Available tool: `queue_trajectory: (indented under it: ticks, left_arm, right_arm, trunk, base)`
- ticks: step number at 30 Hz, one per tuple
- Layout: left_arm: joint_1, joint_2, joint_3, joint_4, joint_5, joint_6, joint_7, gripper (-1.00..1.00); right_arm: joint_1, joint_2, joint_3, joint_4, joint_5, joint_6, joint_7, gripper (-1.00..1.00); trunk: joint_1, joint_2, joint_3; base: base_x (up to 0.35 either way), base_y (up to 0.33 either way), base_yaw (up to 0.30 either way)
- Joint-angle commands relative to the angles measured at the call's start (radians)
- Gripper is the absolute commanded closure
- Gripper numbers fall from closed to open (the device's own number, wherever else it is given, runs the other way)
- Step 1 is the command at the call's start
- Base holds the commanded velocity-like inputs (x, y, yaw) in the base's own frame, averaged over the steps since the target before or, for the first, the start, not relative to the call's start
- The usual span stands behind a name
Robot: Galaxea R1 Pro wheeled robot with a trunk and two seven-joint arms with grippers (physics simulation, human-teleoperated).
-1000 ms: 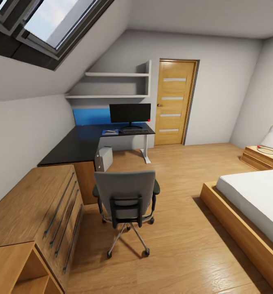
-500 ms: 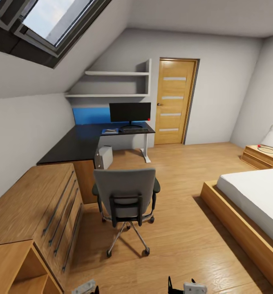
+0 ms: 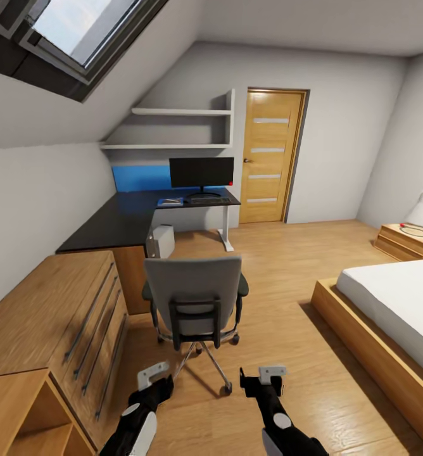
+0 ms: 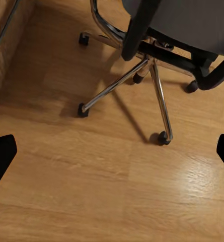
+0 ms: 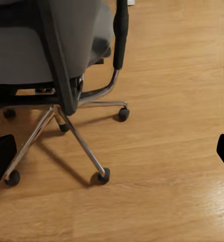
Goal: In the bedroom, organize the workspace by keeping the computer under the desk, ensuring the monitor is on the desk, placing the keyboard on the desk next to the monitor, placing the mouse on the desk next to the keyboard, moving the folder from the swivel chair onto the desk next to the mouse, stacking the notebook on top of the folder with the pen on top of the notebook, and positioning the swivel chair next to the desk.
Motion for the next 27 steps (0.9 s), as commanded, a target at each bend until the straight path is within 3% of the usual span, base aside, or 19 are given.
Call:
queue_trajectory:
  ticks: [1, 10, 16, 18, 19, 21, 22, 25, 26, 27]
  left_arm:
    - [-0.009, 0.0, -0.002, -0.002, 0.008, 0.006, 0.007, -1.0]
    - [-0.052, -0.003, -0.006, 0.002, 0.007, 0.017, 0.006, -1.0]
    - [-0.06, -0.003, 0.001, 0.024, 0.008, 0.012, 0.001, -1.0]
    - [-0.06, 0.01, 0.003, 0.033, 0.008, 0.012, 0.0, -1.0]
    - [-0.061, 0.038, 0.005, 0.04, 0.01, 0.014, -0.001, -1.0]
    - [-0.061, 0.044, 0.004, 0.044, 0.012, 0.016, -0.001, -1.0]
    - [-0.063, 0.043, 0.003, 0.045, 0.012, 0.017, 0.0, -1.0]
    - [-0.088, 0.004, 0.001, 0.023, 0.011, 0.018, 0.007, -1.0]
    - [-0.097, -0.003, 0.0, 0.009, 0.012, 0.018, 0.007, -1.0]
    - [-0.098, -0.003, -0.001, 0.019, 0.01, 0.016, 0.006, -1.0]
  right_arm:
    - [-0.009, 0.004, 0.008, 0.001, -0.009, 0.0, -0.003, -1.0]
    - [-0.073, 0.066, 0.012, -0.001, -0.002, 0.033, 0.012, -1.0]
    - [-0.097, 0.074, 0.034, 0.033, 0.004, 0.045, 0.089, -1.0]
    - [-0.098, 0.074, 0.036, 0.04, 0.0, 0.044, 0.105, -1.0]
    - [-0.099, 0.074, 0.039, 0.044, -0.004, 0.032, 0.117, -1.0]
    - [-0.1, 0.074, 0.04, 0.045, -0.005, 0.029, 0.119, -1.0]
    - [-0.1, 0.074, 0.039, 0.046, -0.006, 0.028, 0.12, -1.0]
    - [-0.101, 0.074, 0.037, 0.036, -0.013, 0.051, 0.122, -1.0]
    - [-0.101, 0.074, 0.037, -0.011, -0.015, 0.141, 0.123, -1.0]
    - [-0.101, 0.074, 0.037, -0.027, -0.013, 0.178, 0.124, -1.0]
  trunk:
    - [0.004, -0.008, -0.004]
    - [0.038, -0.071, -0.033]
    - [0.061, -0.113, -0.051]
    - [0.069, -0.127, -0.058]
    - [0.073, -0.134, -0.061]
    - [0.081, -0.148, -0.067]
    - [0.084, -0.155, -0.07]
    - [0.096, -0.176, -0.08]
    - [0.1, -0.183, -0.083]
    - [0.104, -0.19, -0.086]
  base:
    - [0.0, 0.0, 0.0]
    - [0.0, 0.0, 0.0]
    - [0.0, 0.0, 0.0]
    - [0.0, 0.0, 0.0]
    - [0.0, 0.0, 0.0]
    - [0.0, 0.0, 0.0]
    - [0.0, 0.0, 0.0]
    - [0.0, 0.0, 0.0]
    - [0.0, 0.0, 0.0]
    - [0.0, 0.0, 0.0]
